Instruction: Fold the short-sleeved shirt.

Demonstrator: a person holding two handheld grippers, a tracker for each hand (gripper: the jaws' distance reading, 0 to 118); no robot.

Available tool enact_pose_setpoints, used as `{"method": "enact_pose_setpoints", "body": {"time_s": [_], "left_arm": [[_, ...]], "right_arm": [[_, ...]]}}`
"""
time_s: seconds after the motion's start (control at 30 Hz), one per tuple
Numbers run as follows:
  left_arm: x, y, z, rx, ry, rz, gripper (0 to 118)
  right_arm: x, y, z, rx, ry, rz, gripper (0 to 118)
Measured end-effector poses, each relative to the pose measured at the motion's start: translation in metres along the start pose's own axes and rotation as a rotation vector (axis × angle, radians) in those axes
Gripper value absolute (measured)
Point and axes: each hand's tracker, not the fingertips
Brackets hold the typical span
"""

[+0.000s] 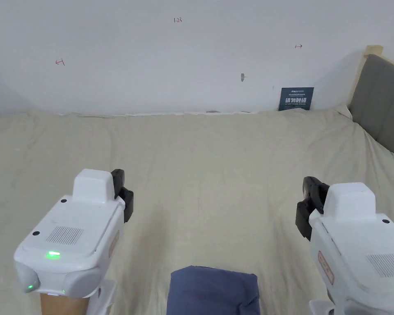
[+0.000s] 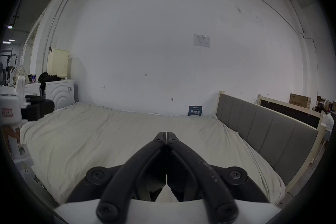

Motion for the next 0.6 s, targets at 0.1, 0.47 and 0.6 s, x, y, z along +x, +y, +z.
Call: {"method": "enact_pose_setpoints", "body": {"time_s": [0.1, 0.47, 0.6], "left_arm": [[-0.008, -0.002, 0.01, 0.002, 0.013, 0.021, 0], [-0.023, -0.009, 0.012, 0.005, 0.012, 0.059, 0], [-0.027, -0.012, 0.013, 0.0, 0.011, 0.079, 0]], "right_arm": [[-0.004, -0.004, -0.003, -0.015, 0.009, 0.0, 1], [-0.026, -0.038, -0.016, -0.08, 0.058, -0.022, 1], [-0.045, -0.087, -0.033, -0.22, 0.097, -0.008, 1]]}}
